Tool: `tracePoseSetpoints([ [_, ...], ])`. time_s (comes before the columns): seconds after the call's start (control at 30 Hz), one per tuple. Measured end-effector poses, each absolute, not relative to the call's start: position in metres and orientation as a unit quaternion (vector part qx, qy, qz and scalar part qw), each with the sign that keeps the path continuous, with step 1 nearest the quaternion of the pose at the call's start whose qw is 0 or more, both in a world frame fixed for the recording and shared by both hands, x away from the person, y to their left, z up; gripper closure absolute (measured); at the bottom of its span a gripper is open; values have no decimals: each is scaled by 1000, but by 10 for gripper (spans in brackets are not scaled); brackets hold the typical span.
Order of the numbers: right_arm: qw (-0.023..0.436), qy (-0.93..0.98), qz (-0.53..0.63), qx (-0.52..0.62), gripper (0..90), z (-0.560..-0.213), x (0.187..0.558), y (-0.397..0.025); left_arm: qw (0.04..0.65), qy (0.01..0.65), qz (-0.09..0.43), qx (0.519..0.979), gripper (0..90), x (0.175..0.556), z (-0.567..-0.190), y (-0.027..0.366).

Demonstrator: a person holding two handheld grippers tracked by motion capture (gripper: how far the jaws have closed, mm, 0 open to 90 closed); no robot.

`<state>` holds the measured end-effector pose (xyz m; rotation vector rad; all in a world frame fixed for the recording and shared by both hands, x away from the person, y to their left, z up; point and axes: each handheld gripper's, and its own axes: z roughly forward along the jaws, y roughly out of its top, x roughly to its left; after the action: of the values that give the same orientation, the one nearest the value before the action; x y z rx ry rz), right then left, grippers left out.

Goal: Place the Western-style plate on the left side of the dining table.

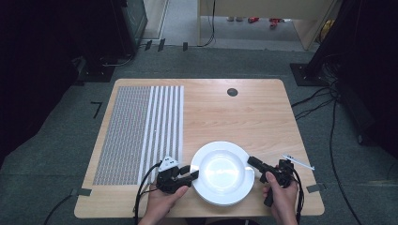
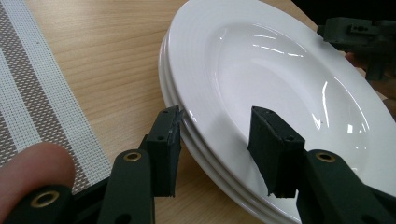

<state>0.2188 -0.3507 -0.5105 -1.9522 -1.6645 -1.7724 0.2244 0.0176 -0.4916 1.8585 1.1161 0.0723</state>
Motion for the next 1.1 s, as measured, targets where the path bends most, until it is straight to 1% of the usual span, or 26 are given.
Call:
tracePoseSetpoints([
  [0.07, 22, -534, -573, -621, 753, -511, 219, -349, 467, 455, 31, 758, 545, 224, -492, 17],
  [0.1, 35, -529, -589, -610, 750, -511, 219, -345, 467, 456, 31, 757, 545, 224, -492, 17],
  [0.13, 35, -529, -589, -610, 750, -511, 219, -345, 468, 457, 30, 756, 545, 224, -492, 17],
  [0.2, 26, -531, -592, -605, 751, -510, 219, -343, 468, 457, 27, 756, 544, 225, -492, 18],
  [0.3, -9, -558, -574, -599, 773, -509, 219, -340, 471, 461, 23, 752, 540, 225, -493, 18],
  [0.43, -7, -552, -600, -580, 791, -508, 218, -341, 478, 471, 13, 741, 539, 226, -495, 20],
  [0.6, -20, -545, -603, -581, 789, -510, 219, -337, 487, 477, 16, 731, 613, 225, -494, 22],
  [0.63, -24, -543, -603, -584, 787, -511, 219, -336, 489, 478, 17, 730, 613, 225, -494, 23],
  [0.73, -36, -543, -593, -593, 771, -513, 219, -332, 498, 483, 7, 720, 667, 226, -494, 26],
  [0.93, -41, -537, -593, -599, 769, -514, 219, -328, 505, 490, 6, 711, 679, 226, -493, 27],
  [1.1, -39, -528, -600, -600, 770, -511, 216, -324, 518, 501, -12, 694, 716, 227, -491, 31],
])
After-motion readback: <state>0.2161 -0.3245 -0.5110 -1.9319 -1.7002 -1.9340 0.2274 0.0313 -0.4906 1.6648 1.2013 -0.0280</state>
